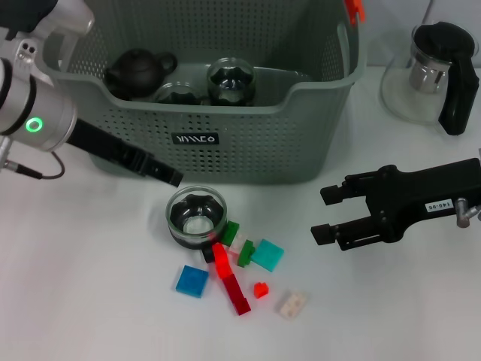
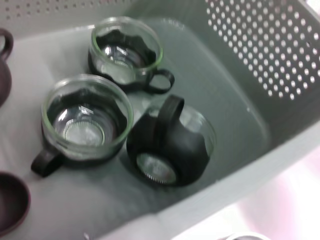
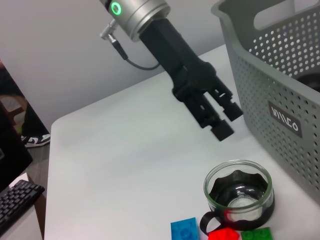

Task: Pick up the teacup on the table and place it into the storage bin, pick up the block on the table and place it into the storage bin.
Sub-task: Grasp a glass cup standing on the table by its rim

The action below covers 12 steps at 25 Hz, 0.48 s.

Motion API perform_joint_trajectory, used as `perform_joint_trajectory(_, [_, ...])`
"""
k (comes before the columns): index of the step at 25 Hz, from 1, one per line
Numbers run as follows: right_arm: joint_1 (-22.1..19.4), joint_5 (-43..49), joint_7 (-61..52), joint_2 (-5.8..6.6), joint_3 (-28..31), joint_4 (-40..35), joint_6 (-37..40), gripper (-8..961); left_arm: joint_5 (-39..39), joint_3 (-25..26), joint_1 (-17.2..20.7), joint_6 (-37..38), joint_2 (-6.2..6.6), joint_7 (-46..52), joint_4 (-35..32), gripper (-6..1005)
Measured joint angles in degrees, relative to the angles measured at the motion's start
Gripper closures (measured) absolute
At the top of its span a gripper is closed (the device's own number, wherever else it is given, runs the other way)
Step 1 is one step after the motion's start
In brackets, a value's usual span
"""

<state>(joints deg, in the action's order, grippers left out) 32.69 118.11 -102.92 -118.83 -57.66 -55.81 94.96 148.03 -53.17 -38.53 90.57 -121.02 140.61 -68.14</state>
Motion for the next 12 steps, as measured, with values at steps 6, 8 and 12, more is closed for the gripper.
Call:
perform_joint_trajectory(6, [0.01,0.0,-0.04,0.0,0.43,0.0,-0.02,129,-0.19,1.14,0.7,5.71,0.19,-6.5,-1.2,204])
perform_joint_trajectory(8, [0.01,-0.03,-0.16,0.0,0.51,0.0,0.03,130,-1.05,1.87,1.16,8.28,-0.01,-11.13,-1.82,204])
perform_joint_trajectory(12, [0.08,-0.01,-0.4,-0.11,0.55,0.01,-0.06,131,-2.95,2.48,2.58,11.22,-0.42,-20.33,-3.2,204])
